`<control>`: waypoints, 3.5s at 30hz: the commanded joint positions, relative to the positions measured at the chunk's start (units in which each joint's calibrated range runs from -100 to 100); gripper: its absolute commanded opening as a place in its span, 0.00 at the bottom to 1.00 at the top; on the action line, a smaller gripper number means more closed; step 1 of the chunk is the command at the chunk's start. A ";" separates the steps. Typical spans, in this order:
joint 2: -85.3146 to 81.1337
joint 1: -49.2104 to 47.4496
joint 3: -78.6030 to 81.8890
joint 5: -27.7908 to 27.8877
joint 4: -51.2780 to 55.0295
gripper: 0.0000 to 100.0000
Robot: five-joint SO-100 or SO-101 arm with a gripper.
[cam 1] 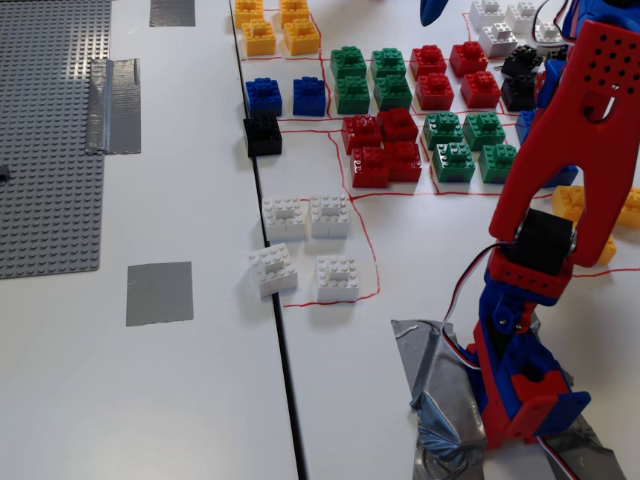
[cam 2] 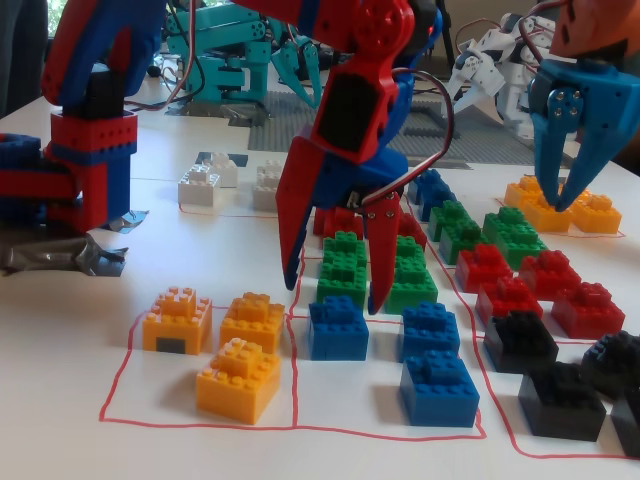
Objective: Grab the block and put it in the grey marker
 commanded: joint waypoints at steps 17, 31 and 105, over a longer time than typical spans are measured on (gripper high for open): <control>2.31 3.67 -11.35 3.86 -1.25 0.28; 5.20 2.88 -13.08 2.83 -0.03 0.24; -18.40 -72.98 4.45 -31.89 -5.55 0.00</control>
